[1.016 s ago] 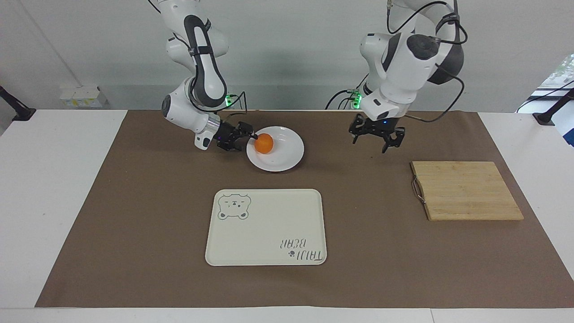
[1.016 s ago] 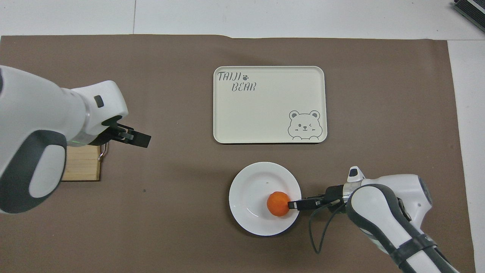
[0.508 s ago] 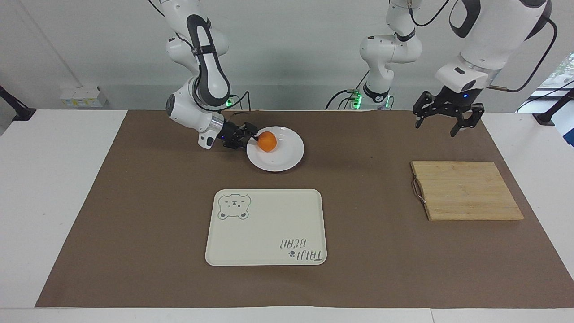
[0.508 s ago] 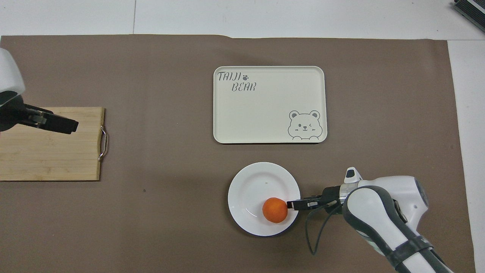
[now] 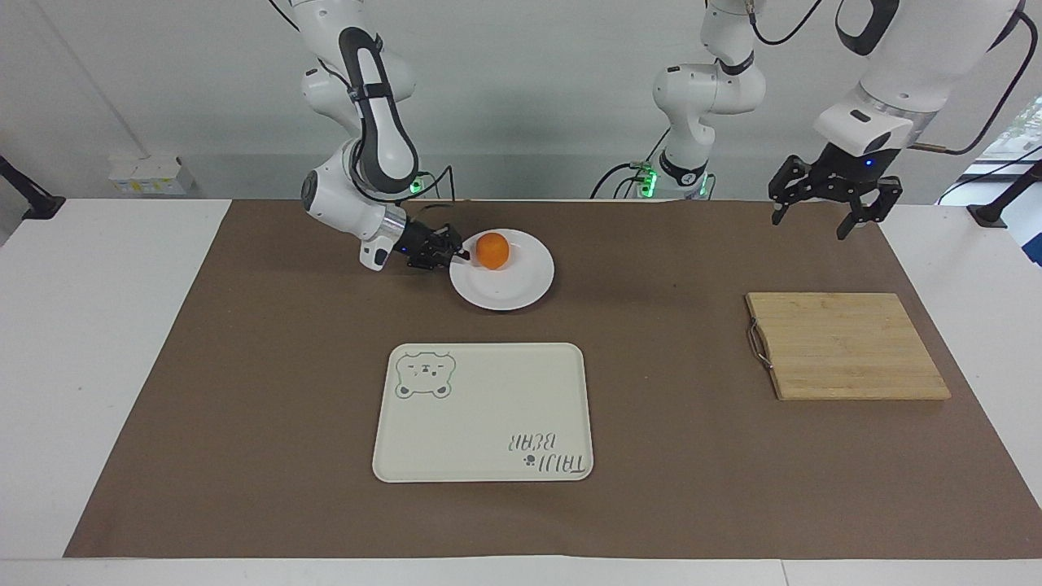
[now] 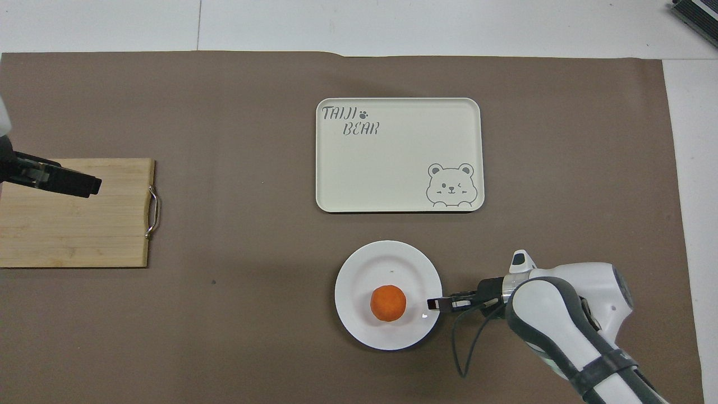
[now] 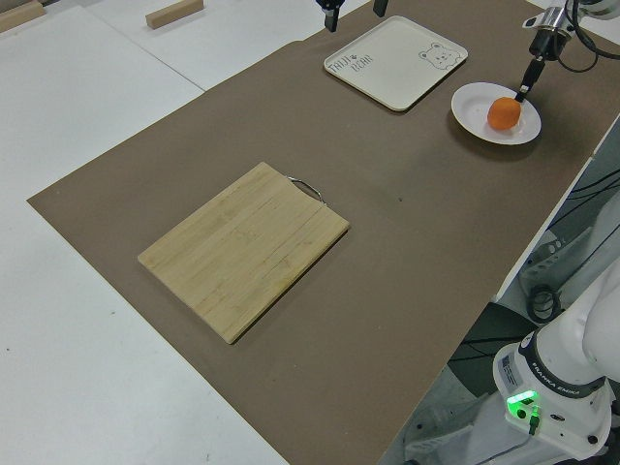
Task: Place orange and plate with both arms
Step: 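Withdraw the left gripper to the cutting board while the right gripper holds the plate, then slide the plate with the right gripper farther from the robot onto the tray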
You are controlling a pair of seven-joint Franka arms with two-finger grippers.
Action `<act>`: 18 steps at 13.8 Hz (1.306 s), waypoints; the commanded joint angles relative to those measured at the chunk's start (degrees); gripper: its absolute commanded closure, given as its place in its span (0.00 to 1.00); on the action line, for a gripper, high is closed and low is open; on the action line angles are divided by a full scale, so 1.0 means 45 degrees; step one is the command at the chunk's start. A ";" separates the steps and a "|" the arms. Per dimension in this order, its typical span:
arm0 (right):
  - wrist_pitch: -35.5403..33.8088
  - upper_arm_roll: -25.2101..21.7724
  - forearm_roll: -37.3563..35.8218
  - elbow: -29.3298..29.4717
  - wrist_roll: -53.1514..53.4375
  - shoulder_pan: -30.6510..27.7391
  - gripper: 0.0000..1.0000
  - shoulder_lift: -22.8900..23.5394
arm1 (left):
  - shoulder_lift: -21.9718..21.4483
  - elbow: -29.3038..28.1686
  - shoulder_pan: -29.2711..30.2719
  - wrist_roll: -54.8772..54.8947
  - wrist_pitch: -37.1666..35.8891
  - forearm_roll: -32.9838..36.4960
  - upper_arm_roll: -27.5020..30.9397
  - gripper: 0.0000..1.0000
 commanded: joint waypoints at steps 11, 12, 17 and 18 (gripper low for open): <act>-0.1272 -0.0025 0.0420 0.1009 0.1065 -0.0394 1.00 0.0043 | 0.0192 0.0407 0.0110 0.0417 -0.0591 0.0394 -0.0089 0.00; -0.1526 -0.0083 0.0420 0.1185 0.1201 -0.0414 1.00 0.0023 | 0.0212 0.0407 0.0129 0.0417 -0.0630 0.0393 -0.0089 0.00; -0.3127 -0.0103 0.0401 0.2493 0.2197 -0.1057 1.00 -0.0016 | 0.0135 0.0272 0.0110 0.0106 -0.0688 0.0490 -0.0089 0.00; -0.3421 -0.0103 0.0401 0.2786 0.2237 -0.1213 1.00 0.0023 | 0.0037 0.0097 0.0110 -0.0166 -0.0805 0.0491 -0.0089 0.00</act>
